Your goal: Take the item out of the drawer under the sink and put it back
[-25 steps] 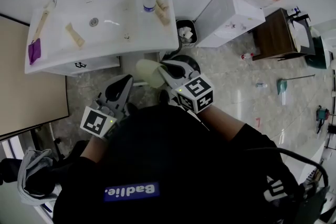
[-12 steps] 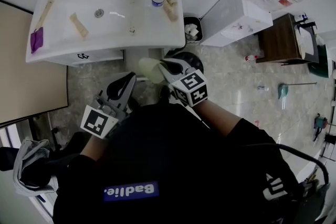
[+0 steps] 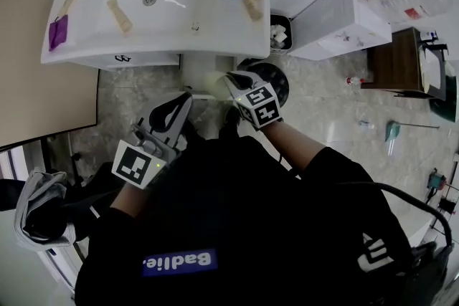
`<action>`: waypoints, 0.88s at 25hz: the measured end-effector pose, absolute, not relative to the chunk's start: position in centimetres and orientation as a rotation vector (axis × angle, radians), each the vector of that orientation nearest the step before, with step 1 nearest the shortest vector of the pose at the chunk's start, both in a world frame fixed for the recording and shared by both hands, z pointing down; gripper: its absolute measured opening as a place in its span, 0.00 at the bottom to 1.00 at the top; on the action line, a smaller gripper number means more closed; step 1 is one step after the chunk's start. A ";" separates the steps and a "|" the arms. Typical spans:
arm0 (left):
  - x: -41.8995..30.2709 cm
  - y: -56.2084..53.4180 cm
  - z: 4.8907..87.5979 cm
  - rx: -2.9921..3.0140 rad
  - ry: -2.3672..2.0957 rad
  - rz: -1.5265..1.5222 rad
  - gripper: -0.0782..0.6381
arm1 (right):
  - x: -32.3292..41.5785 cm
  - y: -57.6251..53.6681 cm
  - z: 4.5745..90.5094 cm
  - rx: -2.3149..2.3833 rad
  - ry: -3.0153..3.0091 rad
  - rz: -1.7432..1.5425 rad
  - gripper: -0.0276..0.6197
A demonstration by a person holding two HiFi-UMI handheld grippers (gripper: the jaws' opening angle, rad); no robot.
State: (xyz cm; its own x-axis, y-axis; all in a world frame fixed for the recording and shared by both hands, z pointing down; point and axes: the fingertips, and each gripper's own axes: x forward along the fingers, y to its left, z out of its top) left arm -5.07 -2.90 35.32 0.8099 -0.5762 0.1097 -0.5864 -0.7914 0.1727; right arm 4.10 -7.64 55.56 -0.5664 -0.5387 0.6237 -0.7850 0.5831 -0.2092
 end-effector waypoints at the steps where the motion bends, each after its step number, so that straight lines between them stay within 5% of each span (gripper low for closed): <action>1: -5.1 -2.9 35.4 2.795 -0.912 0.080 0.12 | 4.1 -7.8 56.5 1.044 -2.299 0.643 0.08; 22: -6.9 -3.4 37.0 2.750 -0.975 0.191 0.12 | 3.0 -11.0 74.1 0.887 -1.994 0.642 0.08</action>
